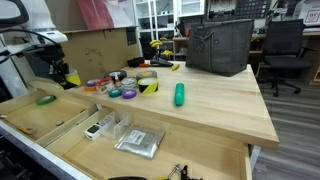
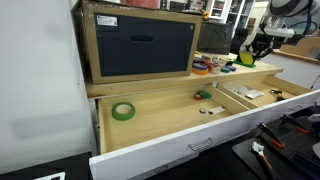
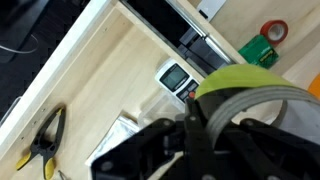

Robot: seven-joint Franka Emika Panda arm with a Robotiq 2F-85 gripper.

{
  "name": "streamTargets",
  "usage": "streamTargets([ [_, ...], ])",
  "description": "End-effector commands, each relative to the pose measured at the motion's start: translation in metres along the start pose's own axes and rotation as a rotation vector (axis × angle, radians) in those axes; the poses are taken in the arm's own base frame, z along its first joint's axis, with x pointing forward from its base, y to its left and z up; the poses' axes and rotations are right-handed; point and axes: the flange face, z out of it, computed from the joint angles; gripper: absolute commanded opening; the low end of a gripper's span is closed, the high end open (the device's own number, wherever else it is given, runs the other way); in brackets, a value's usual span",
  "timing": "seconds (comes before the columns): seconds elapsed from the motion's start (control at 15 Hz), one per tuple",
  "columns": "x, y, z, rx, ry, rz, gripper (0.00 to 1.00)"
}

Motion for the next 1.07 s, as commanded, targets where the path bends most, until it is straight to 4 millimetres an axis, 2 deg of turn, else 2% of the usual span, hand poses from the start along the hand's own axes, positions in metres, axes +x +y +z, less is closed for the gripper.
streamTargets([
  [0.0,0.059,0.010,-0.002,0.015,0.034,0.061,0.01],
  [0.33,0.139,0.012,0.003,0.004,0.062,0.168,0.01],
  [0.67,0.208,0.010,0.019,-0.047,0.093,0.280,0.01],
  [1.0,0.257,0.029,0.028,-0.093,0.084,0.380,0.01],
])
